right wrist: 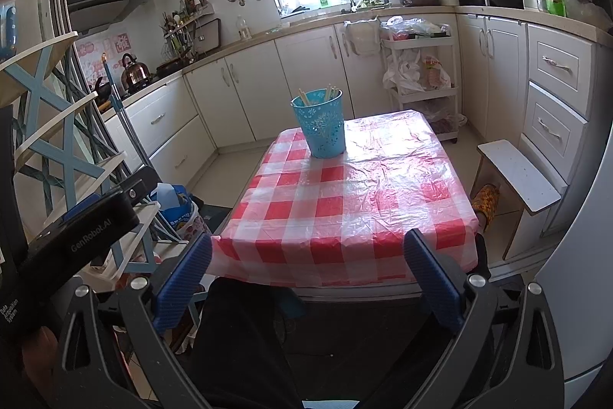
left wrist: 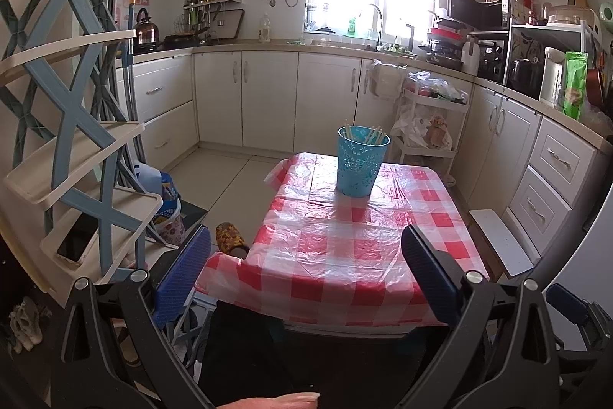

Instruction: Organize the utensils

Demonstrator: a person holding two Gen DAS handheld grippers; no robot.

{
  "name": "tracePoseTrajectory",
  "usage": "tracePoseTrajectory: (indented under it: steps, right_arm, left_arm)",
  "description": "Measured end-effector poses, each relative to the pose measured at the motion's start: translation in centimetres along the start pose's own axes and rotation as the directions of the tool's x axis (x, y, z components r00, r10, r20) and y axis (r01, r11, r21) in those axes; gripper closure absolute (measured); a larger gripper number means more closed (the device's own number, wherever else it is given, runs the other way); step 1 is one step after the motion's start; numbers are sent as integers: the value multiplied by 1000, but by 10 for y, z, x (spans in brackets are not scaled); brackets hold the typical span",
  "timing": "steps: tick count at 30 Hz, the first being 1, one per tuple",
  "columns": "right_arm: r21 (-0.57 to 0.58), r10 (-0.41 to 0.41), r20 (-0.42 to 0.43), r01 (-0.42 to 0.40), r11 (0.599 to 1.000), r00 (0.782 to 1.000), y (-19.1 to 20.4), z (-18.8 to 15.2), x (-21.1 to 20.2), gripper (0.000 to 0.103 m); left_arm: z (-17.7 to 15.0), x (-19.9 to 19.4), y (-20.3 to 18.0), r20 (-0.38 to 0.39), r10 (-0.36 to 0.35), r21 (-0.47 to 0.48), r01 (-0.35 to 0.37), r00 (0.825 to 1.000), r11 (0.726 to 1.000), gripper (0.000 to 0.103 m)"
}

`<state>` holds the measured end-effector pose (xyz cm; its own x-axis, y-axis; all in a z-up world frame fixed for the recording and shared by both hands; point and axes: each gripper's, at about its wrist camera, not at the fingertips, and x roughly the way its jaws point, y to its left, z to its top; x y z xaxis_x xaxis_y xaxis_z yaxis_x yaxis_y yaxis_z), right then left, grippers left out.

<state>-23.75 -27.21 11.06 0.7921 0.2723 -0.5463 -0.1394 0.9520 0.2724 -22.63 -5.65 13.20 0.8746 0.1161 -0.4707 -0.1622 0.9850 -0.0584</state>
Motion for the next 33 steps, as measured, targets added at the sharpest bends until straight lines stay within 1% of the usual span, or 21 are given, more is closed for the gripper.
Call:
tracePoseTrajectory:
  steps: [10, 19, 21, 23, 24, 25, 28, 30, 33]
  right_arm:
    - [0, -1, -1, 1, 1000, 1000, 1, 1, 0, 7]
    - [-1, -1, -3, 1, 1000, 1000, 3, 1, 0, 7]
    - [-2, 0, -7, 0, 1000, 1000, 2, 0, 1, 7]
    - [-4, -1, -11, 1, 1000, 1000, 2, -3, 2, 7]
    - [-6, -1, -12, 1, 1000, 1000, 2, -4, 2, 7]
    - [-8, -3, -9, 3, 1000, 1000, 2, -5, 1, 7]
    - [-8, -11, -4, 11, 1000, 1000, 1, -6, 2, 7]
    - [-8, -16, -9, 16, 1000, 1000, -1, -7, 3, 7]
    - [-11, -22, -11, 21, 1000, 1000, -1, -7, 2, 7]
  left_arm:
    - [0, 2, 1, -9, -1, -1, 1, 1000, 1000, 8]
    - [1, 13, 6, -63, -3, 4, 4, 998, 1000, 8]
    - [1, 16, 7, -71, -26, 2, 26, 997, 1000, 8]
    - [-2, 19, 10, -82, -82, -30, 80, 993, 996, 8]
    - [-2, 20, 11, -79, -89, -46, 85, 993, 995, 8]
    - [-2, 19, 11, -62, -79, -42, 76, 995, 996, 8]
    - [-3, 15, 3, -10, -15, 21, 15, 1000, 1000, 8]
    - [-3, 17, -1, -14, 5, 41, -5, 1000, 999, 8]
    - [-1, 22, 0, -47, 14, 44, -12, 999, 999, 8]
